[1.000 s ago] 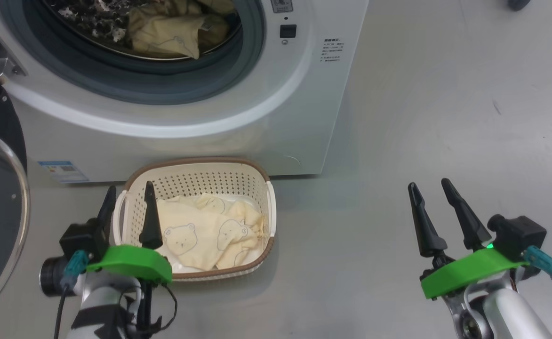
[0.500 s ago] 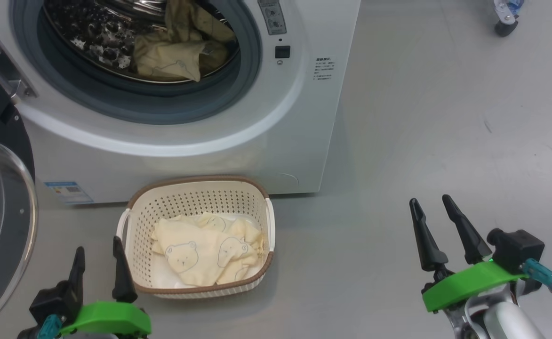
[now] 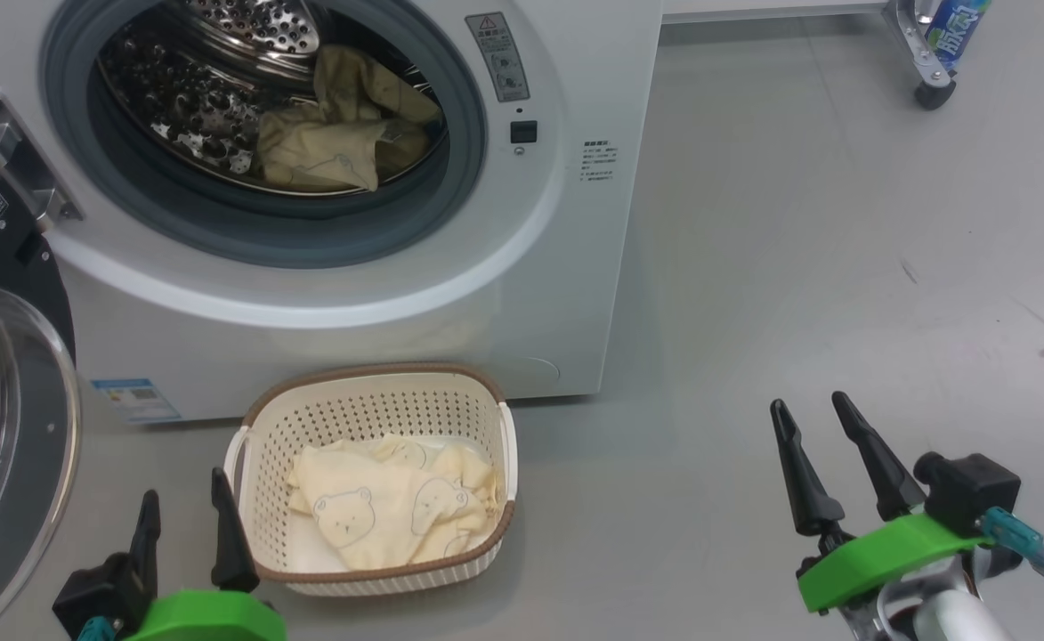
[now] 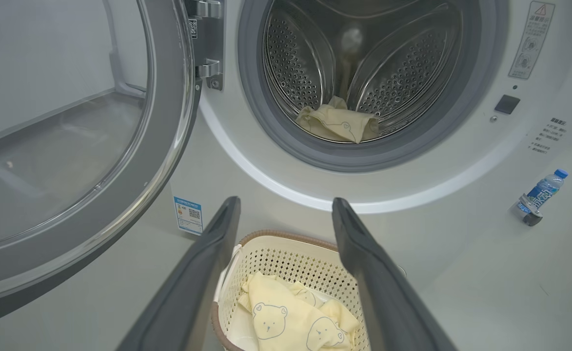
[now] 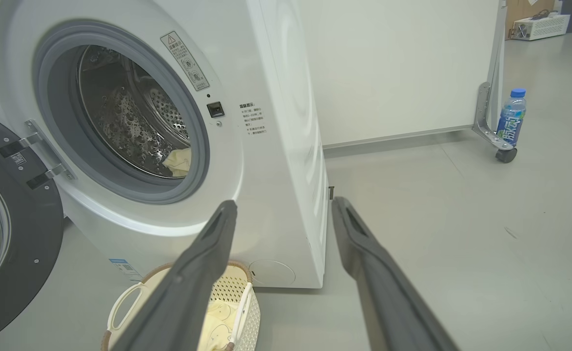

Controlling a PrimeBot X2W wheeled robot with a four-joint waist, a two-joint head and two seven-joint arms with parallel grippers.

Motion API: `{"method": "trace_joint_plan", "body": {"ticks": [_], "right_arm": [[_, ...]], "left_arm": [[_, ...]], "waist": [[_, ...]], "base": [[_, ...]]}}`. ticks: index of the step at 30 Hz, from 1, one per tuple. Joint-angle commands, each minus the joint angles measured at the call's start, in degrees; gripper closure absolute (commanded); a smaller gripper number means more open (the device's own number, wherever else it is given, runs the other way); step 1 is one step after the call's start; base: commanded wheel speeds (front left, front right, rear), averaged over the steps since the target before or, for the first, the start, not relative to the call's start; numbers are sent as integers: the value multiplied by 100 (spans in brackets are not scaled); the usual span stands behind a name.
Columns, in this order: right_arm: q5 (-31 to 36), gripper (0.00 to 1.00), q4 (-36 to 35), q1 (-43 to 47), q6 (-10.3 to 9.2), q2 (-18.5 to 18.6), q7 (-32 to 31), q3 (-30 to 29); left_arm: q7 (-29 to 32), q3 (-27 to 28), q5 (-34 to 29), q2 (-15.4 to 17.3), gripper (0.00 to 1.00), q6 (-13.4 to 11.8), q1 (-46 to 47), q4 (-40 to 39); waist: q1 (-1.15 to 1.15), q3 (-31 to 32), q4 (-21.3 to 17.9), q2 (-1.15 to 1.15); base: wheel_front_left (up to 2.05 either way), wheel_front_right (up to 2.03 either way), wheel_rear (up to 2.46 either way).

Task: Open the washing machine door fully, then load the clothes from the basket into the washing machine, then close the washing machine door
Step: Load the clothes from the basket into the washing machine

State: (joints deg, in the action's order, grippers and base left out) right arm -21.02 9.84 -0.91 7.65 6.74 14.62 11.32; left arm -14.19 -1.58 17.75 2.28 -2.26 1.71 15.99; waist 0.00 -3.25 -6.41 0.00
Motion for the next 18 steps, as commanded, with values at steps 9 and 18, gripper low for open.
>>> {"method": "trace_joint_plan", "body": {"ticks": [9,18], "right_arm": [[43,0,-142,-56,-16,80,38,132],[49,0,-151,22,-16,107,38,182]], "left_arm": [[-81,198,54,60,0,-34,19,-222],[-81,198,44,60,0,38,-112,-201]], "waist": [[0,203,-9,0],[0,314,-35,0]], "base": [[0,0,0],[0,0,0]]}}
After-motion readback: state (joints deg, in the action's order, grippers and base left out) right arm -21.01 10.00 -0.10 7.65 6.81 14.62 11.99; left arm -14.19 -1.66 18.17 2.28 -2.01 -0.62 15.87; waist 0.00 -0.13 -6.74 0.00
